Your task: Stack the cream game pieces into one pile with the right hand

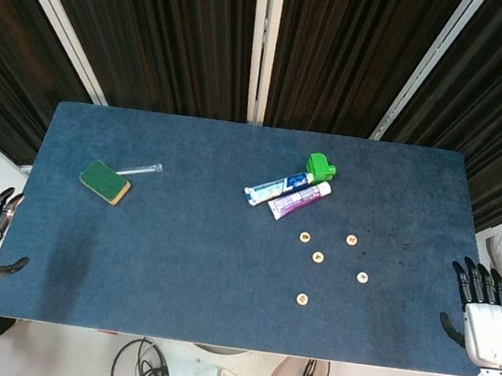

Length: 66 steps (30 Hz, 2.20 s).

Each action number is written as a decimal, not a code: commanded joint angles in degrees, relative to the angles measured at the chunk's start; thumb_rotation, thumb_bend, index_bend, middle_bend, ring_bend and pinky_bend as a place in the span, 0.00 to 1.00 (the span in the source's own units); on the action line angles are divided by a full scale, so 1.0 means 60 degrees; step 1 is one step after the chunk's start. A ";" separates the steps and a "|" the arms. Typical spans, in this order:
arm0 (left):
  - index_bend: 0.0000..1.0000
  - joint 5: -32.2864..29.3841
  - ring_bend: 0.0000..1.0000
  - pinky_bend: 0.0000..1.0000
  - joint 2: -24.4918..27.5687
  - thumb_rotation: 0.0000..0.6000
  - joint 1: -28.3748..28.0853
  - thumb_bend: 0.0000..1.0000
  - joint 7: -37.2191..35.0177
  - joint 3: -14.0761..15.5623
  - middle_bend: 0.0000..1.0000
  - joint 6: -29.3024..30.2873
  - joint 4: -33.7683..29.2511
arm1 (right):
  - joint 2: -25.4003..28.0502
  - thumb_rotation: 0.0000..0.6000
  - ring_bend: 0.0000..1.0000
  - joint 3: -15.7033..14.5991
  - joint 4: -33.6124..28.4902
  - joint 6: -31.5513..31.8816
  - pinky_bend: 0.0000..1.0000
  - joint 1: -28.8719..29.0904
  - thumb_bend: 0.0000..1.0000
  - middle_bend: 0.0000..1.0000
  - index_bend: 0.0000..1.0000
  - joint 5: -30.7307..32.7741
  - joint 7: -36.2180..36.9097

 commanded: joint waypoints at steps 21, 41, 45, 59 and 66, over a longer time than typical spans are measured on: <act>0.00 0.0264 0.00 0.00 -0.0060 1.00 -0.0013 0.11 0.0005 0.0193 0.00 -0.0108 -0.0143 | 0.0172 1.00 0.00 0.0070 -0.0909 -0.1168 0.00 0.0600 0.17 0.00 0.00 -0.0721 -0.0795; 0.00 -0.0016 0.00 0.00 0.0251 1.00 0.0200 0.11 0.0365 0.0276 0.00 -0.0040 -0.0556 | -0.2039 1.00 0.00 0.0042 -0.1410 -0.4265 0.00 0.2515 0.19 0.00 0.25 -0.0969 -0.3146; 0.00 -0.0084 0.00 0.00 0.0299 1.00 0.0251 0.11 0.0163 0.0277 0.00 -0.0042 -0.0522 | -0.2500 1.00 0.00 0.0133 -0.1194 -0.4499 0.00 0.2719 0.21 0.00 0.29 -0.0818 -0.3346; 0.00 -0.0058 0.00 0.00 0.0233 1.00 0.0361 0.11 -0.0301 0.0285 0.00 0.0034 -0.0238 | -0.3196 1.00 0.00 0.0120 -0.0750 -0.4749 0.00 0.3014 0.24 0.00 0.45 -0.0489 -0.3522; 0.00 -0.0070 0.00 0.00 0.0216 1.00 0.0393 0.11 -0.0415 0.0302 0.00 0.0006 -0.0165 | -0.3216 1.00 0.00 0.0057 -0.0713 -0.4620 0.00 0.3016 0.24 0.00 0.48 -0.0450 -0.3563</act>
